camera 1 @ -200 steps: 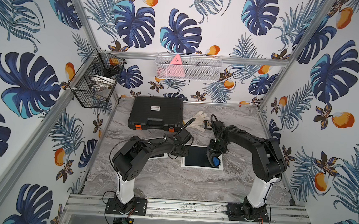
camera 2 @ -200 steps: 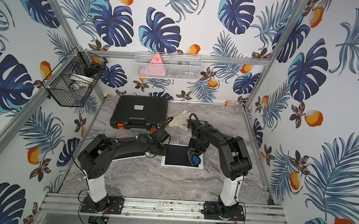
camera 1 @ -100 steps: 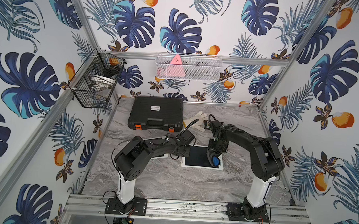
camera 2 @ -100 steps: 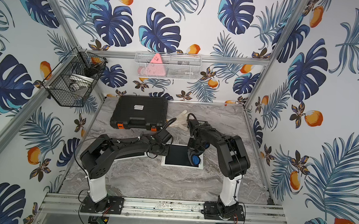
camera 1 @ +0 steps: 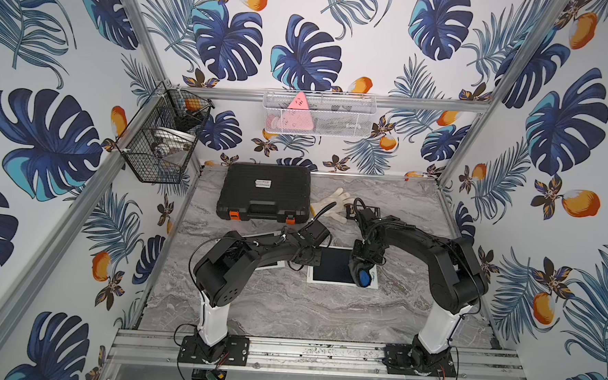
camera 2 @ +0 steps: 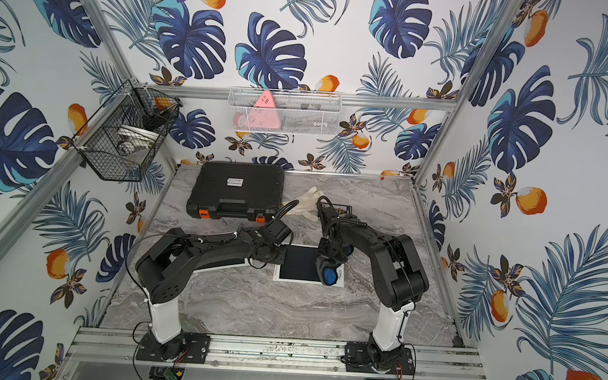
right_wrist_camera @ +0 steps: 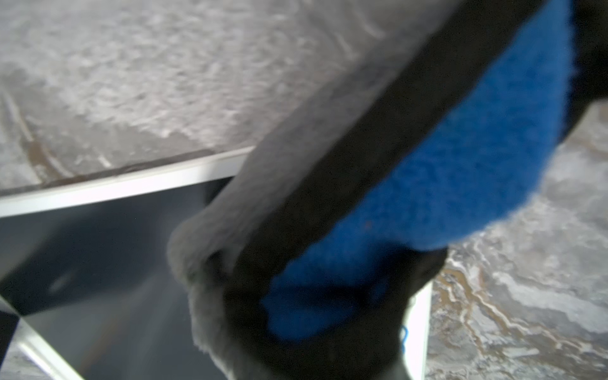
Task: Wipe the drawing tablet
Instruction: Wipe the dirt from the drawing tablet.
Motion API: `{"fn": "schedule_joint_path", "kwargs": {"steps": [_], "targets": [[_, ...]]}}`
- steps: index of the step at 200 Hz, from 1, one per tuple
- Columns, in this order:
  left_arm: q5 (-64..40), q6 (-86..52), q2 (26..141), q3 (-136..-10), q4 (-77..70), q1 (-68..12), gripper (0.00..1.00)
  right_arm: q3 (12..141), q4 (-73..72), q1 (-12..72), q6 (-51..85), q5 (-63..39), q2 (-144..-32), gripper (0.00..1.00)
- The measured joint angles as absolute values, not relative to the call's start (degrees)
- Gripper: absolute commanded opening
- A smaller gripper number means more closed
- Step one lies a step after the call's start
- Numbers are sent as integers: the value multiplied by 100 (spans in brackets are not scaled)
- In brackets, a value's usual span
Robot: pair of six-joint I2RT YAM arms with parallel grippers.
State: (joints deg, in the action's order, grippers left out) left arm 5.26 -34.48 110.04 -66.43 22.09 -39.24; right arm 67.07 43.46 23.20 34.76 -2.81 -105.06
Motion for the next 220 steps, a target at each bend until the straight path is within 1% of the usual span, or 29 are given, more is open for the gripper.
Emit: {"fn": "schedule_joint_path", "kwargs": {"steps": [23, 36, 45, 57, 75, 90, 113, 126, 138, 153, 165, 179, 187, 205, 220], "targets": [[528, -3452, 11004, -6626, 2180, -3924, 21, 6226, 4244, 1634, 3470, -495, -10134, 0], [528, -3461, 11002, -6613, 2161, -3927, 21, 6097, 4309, 1511, 3459, -360, -9955, 0], [528, -3463, 11002, -6613, 2158, -3927, 21, 6077, 4368, 1632, 3450, -187, -9902, 0], [528, -3463, 11002, -6613, 2158, -3927, 21, 6110, 4436, 1992, 3474, -27, -9894, 0], [526, -3465, 11002, -6613, 2156, -3927, 21, 6182, 4515, 2622, 3649, -75, -9985, 0], [523, -3465, 11002, -6613, 2154, -3927, 21, 6123, 4442, 2731, 3795, -298, -10016, 0], [521, -3465, 11004, -6604, 2143, -3927, 21, 5870, 4294, 2137, 3826, -701, -9859, 0], [521, -3465, 11004, -6604, 2123, -3927, 21, 5695, 4285, 1702, 3789, -738, -9673, 0], [523, -3465, 11004, -6602, 2091, -3924, 21, 5662, 4394, 1555, 3758, -548, -9574, 0], [526, -3465, 11004, -6598, 2080, -3924, 21, 5741, 4521, 1802, 3743, -252, -9568, 0], [526, -3465, 11004, -6598, 2080, -3924, 21, 5924, 4595, 2311, 3760, -158, -9677, 0], [526, -3465, 11004, -6598, 2080, -3924, 21, 6158, 4563, 2899, 3870, -263, -9918, 0], [526, -3465, 11004, -6598, 2080, -3924, 21, 6213, 4482, 3055, 3948, -351, -10018, 0], [528, -3465, 11004, -6598, 2080, -3924, 21, 6160, 4458, 2921, 4016, -443, -10031, 0], [526, -3465, 11004, -6598, 2080, -3922, 21, 6003, 4425, 2471, 3983, -526, -9898, 0]]}}
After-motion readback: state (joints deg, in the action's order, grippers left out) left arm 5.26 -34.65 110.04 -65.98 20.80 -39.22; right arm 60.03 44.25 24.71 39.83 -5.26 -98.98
